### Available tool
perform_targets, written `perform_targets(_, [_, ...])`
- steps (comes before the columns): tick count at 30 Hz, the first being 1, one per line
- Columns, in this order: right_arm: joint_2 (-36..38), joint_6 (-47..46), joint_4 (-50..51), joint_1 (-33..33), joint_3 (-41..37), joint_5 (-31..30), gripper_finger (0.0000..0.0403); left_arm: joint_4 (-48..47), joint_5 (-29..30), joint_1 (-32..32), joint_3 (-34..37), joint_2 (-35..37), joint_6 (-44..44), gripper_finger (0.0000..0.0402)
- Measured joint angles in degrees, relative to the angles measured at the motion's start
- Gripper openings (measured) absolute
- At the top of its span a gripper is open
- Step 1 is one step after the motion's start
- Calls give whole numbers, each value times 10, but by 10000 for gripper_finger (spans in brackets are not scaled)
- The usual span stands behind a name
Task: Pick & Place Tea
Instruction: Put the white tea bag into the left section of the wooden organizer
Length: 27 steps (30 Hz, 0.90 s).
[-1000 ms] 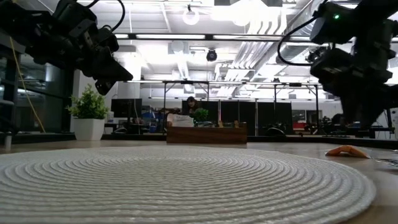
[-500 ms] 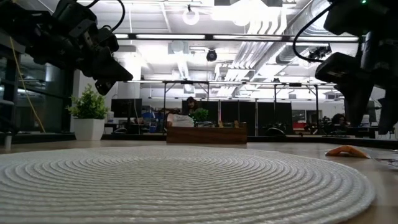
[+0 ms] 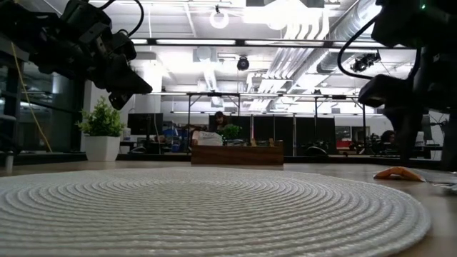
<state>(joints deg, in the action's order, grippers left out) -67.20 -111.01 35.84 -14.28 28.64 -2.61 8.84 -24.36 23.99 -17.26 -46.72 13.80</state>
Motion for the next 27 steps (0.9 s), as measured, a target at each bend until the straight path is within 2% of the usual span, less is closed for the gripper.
perform_targets(13, [-67,-10,-23,-1,2,-11,240,0,0,0,0,0,0,0])
perform_targets(19, [-61,0,-29,3,0,-10,240,0,0,0,0,0,0,0])
perform_targets(27, [-8,6,-30,-9,-1,-40,240,1,0,0,0,0,0,0])
